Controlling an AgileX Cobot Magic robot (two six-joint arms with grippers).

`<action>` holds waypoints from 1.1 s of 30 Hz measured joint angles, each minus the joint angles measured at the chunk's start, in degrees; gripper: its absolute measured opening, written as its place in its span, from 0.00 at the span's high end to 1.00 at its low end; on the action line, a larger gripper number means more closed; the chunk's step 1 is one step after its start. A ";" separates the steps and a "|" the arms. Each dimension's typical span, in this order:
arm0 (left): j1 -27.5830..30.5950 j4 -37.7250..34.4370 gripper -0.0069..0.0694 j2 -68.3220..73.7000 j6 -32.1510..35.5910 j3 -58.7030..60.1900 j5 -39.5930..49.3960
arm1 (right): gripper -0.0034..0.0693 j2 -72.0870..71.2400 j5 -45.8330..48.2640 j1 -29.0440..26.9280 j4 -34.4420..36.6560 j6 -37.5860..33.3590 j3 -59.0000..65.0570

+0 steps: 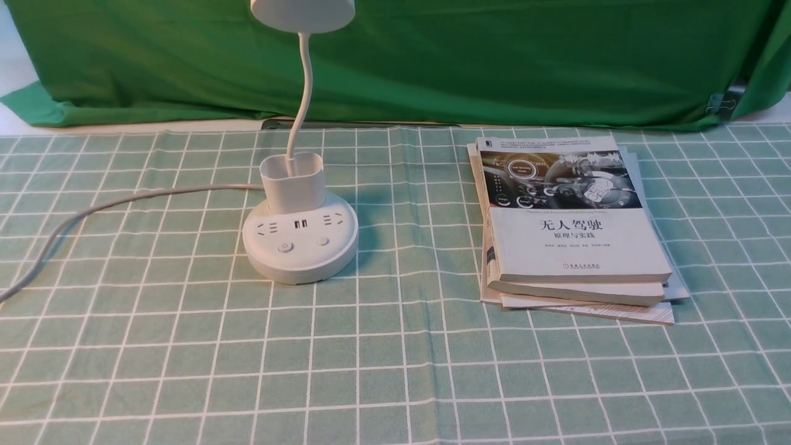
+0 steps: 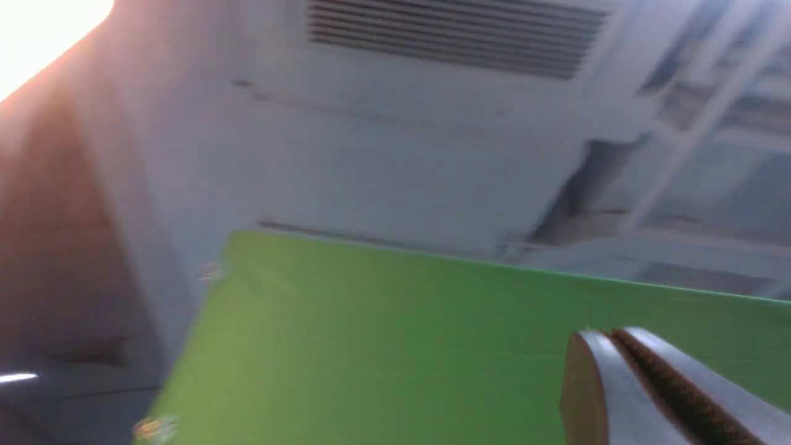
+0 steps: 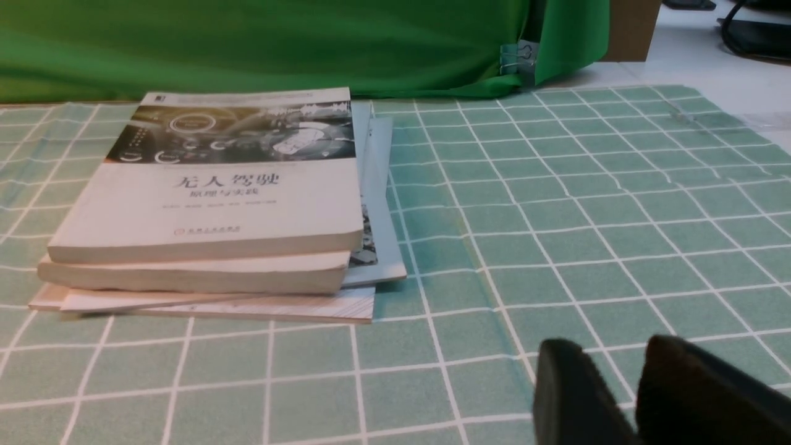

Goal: Turn on the table lamp.
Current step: 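Press the power button on the lamp base to turn the lamp on with the left gripper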

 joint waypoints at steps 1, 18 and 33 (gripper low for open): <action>0.00 2.23 0.88 0.15 -1.77 -2.47 4.82 | 0.63 0.00 0.00 0.00 0.00 0.00 0.00; 0.05 -24.35 0.88 40.91 10.22 -19.75 68.71 | 0.63 0.00 0.00 0.00 0.00 0.00 0.00; -15.05 -46.44 0.91 81.99 37.56 -43.97 80.00 | 0.62 0.00 0.00 0.00 0.00 0.00 0.00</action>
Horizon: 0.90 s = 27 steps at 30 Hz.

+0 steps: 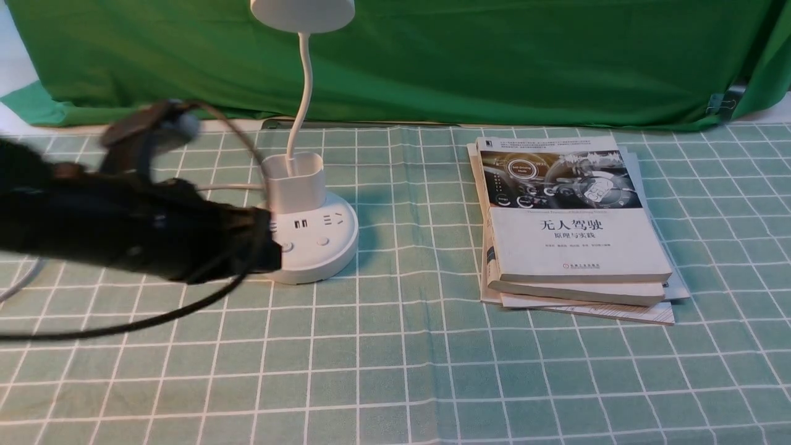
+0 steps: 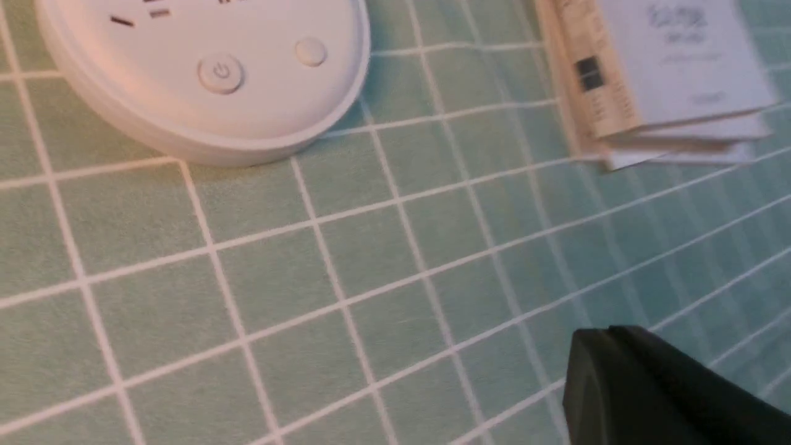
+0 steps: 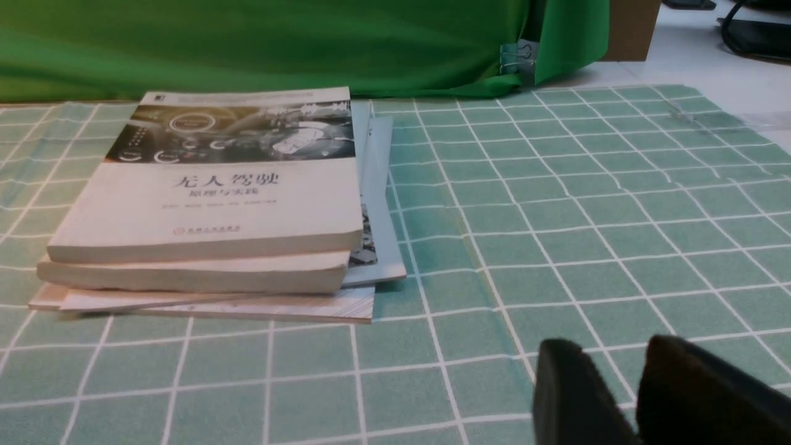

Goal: Turn on the table lamp.
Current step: 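Press the power button on the lamp base to turn the lamp on with the left gripper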

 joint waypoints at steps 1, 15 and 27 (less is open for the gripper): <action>-1.82 5.38 0.91 1.53 -3.13 -1.57 -0.38 | 0.62 0.00 0.00 0.00 0.00 0.00 0.00; -9.32 38.80 0.91 27.32 -27.97 -23.96 -4.04 | 0.62 0.00 0.00 0.00 0.00 -0.06 0.00; -9.40 38.52 0.91 31.56 -28.14 -25.52 -9.22 | 0.62 0.00 0.00 0.00 0.00 -0.10 0.00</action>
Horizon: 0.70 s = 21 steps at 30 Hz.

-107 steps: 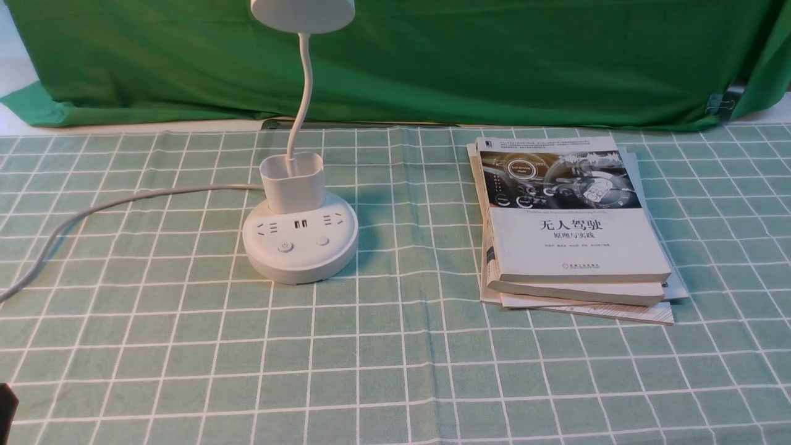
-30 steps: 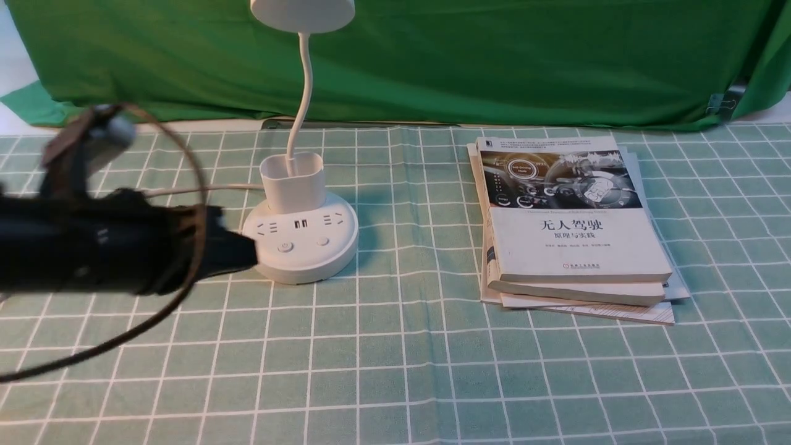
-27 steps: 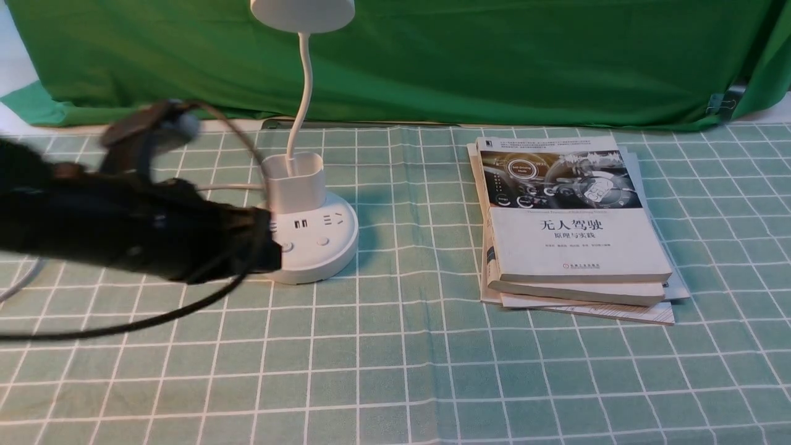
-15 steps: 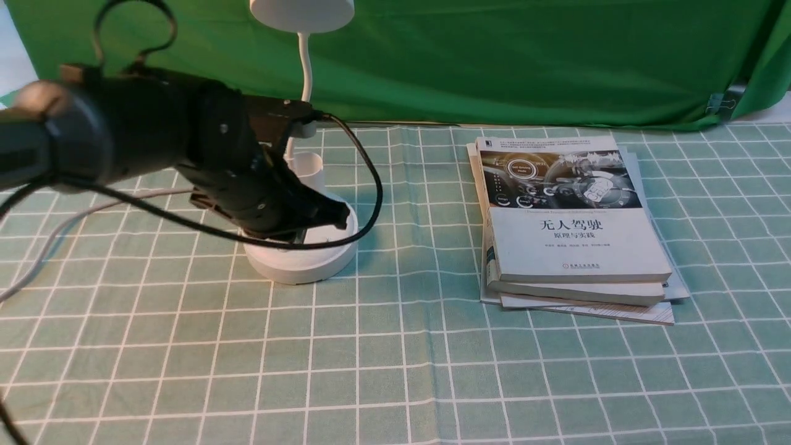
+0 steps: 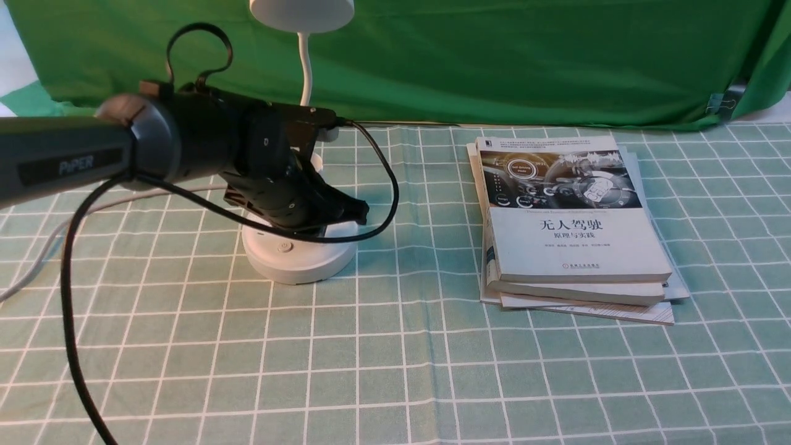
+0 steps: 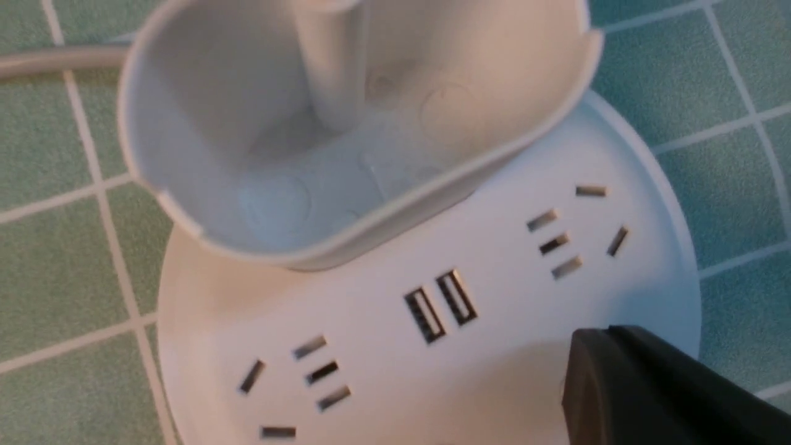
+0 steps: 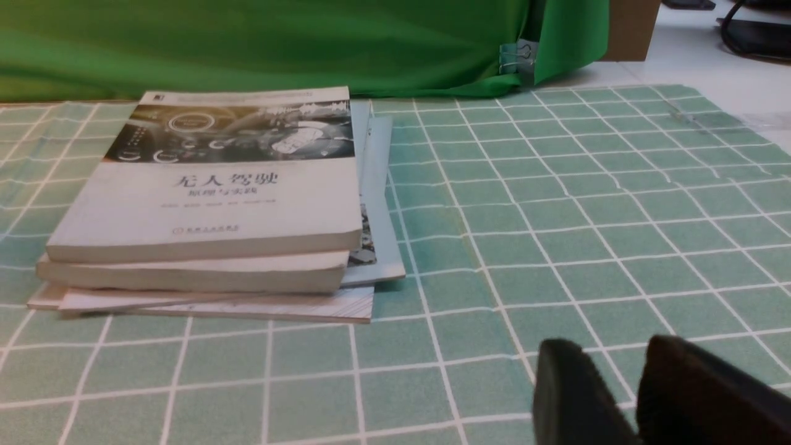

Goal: Turn on the table lamp.
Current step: 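Press the power button on the lamp base to turn the lamp on with the left gripper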

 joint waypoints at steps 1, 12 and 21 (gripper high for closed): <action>0.00 -0.14 0.91 0.00 0.02 0.00 -0.33 | 0.62 0.00 0.00 0.00 0.00 0.00 0.00; 0.00 -0.29 0.91 0.00 -0.10 0.00 1.09 | 0.62 0.00 0.00 0.00 0.00 0.00 0.00; 0.00 -0.29 0.91 0.00 -0.05 0.00 1.22 | 0.62 0.00 0.00 0.00 0.00 0.00 0.00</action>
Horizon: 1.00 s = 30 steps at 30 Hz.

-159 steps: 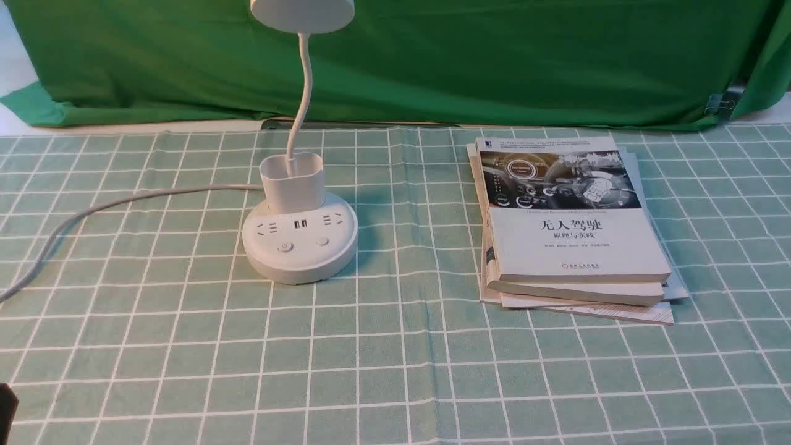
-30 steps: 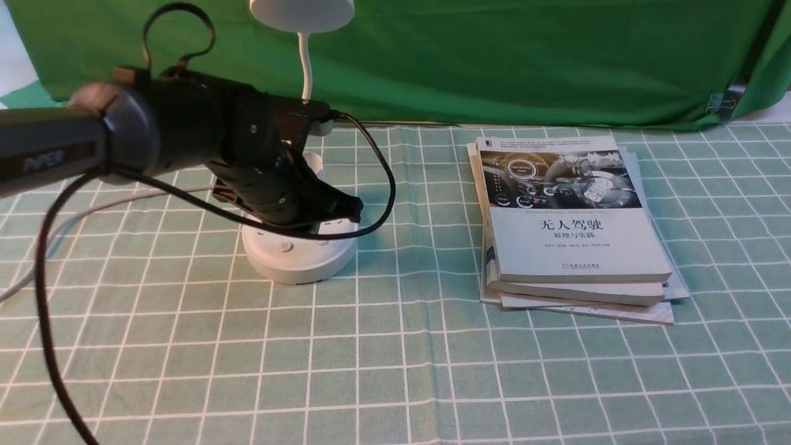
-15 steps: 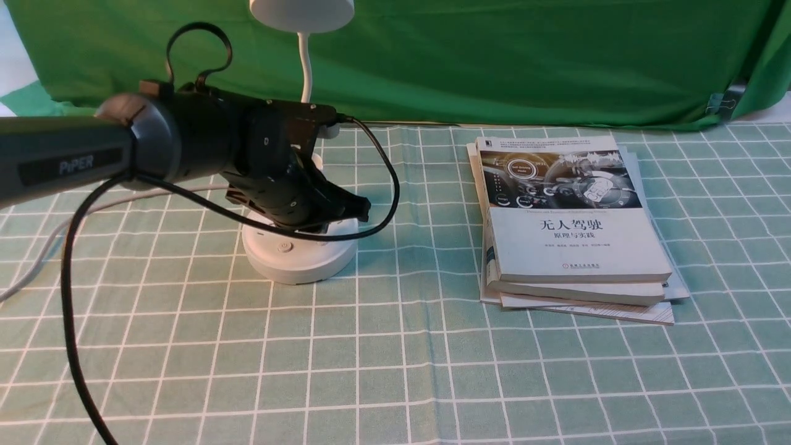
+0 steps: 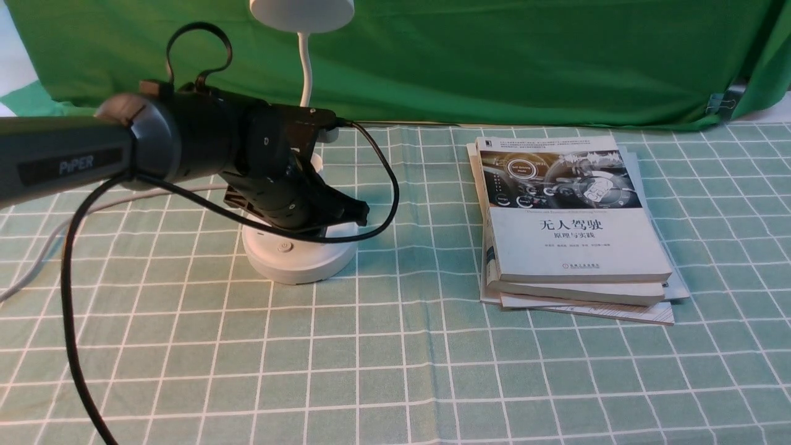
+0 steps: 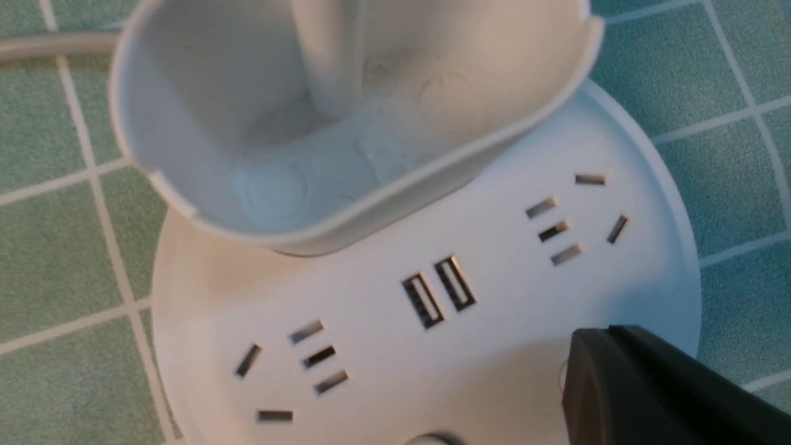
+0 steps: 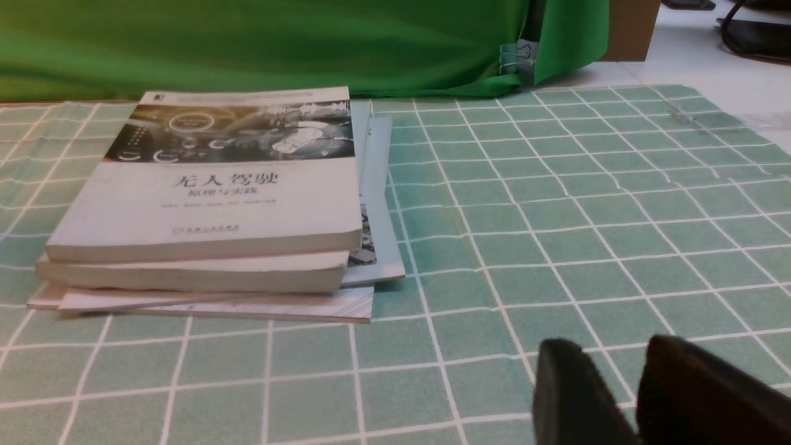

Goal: Turn on the table lamp.
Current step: 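Press the power button on the lamp base to turn the lamp on with the left gripper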

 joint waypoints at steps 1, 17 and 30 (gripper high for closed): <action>0.00 0.00 0.91 0.00 0.00 0.00 -0.18 | 0.62 0.00 0.00 0.00 0.00 0.00 0.00; 0.00 -0.56 0.91 1.42 0.21 -0.14 0.27 | 0.62 0.00 0.00 0.00 0.00 0.00 0.00; 0.00 -1.12 0.91 3.50 0.21 -1.29 1.74 | 0.62 0.00 0.00 0.00 0.00 0.00 0.00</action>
